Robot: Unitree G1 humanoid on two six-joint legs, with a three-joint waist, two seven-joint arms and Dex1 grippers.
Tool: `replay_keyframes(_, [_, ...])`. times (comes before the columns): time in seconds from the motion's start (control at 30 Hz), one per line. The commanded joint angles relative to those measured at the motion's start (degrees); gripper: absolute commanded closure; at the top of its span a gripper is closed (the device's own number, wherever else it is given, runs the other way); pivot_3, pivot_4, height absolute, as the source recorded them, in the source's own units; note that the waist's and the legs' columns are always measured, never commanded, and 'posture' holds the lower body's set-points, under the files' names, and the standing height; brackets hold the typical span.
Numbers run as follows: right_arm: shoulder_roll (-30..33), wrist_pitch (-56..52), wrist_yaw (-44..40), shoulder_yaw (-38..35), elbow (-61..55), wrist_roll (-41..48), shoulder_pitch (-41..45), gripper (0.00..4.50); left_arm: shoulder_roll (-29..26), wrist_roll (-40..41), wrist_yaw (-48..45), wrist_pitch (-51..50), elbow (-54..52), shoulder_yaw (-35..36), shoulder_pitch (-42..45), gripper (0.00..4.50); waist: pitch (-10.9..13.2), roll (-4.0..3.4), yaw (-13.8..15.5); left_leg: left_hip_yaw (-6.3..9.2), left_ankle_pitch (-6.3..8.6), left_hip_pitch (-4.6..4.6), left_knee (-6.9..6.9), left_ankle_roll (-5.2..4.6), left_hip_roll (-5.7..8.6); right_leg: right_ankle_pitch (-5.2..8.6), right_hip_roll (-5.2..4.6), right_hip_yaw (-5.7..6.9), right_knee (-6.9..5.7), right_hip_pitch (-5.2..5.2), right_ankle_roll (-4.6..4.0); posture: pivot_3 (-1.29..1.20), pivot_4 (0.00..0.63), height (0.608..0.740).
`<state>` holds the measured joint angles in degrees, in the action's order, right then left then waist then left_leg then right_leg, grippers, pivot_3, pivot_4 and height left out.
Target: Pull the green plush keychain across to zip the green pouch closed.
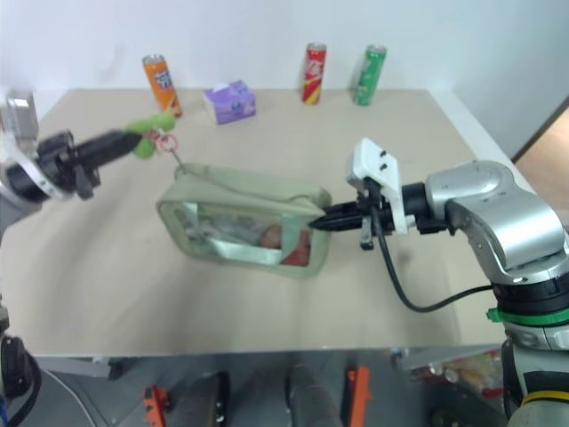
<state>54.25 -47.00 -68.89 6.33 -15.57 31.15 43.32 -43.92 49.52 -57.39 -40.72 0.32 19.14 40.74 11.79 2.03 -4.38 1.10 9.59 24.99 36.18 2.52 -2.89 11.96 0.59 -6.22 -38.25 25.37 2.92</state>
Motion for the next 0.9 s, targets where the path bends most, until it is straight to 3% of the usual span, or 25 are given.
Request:
replay_keyframes(0.03, [0.55, 0.68, -0.11, -1.69, -1.02, 0.25, 0.84, 4.5, 0.38, -2.47, -1.9, 2.54, -2.97, -4.09, 1.68, 4.49, 0.0, 0.0, -0.06, 0.0, 0.0, -0.02, -0.01, 0.0, 0.0, -0.01, 0.01, -0.01, 0.0, 0.0, 0.01, 0.0, 0.15, 0.74])
replay_keyframes(0.33, [0.71, -0.28, 1.35, -3.07, -2.61, 1.1, -0.36, 4.5, 3.27, -12.61, -10.53, 10.04, -0.36, -17.65, 10.5, 4.49, 0.0, 0.0, 0.04, 0.03, -0.01, 0.05, 0.12, -0.01, 0.03, 0.0, 0.03, -0.03, 0.01, -0.03, -0.04, 0.0, 0.15, 0.74])
replay_keyframes(0.9, [1.53, -2.49, 3.73, -5.41, -5.38, 3.1, -2.81, 4.5, 6.46, -21.06, -18.62, 15.35, 0.44, -25.79, 12.75, 4.49, 0.0, 0.0, 0.1, 0.07, -0.01, 0.07, 0.14, -0.01, 0.02, 0.02, 0.04, -0.04, 0.01, -0.04, -0.08, 0.0, 0.15, 0.74])
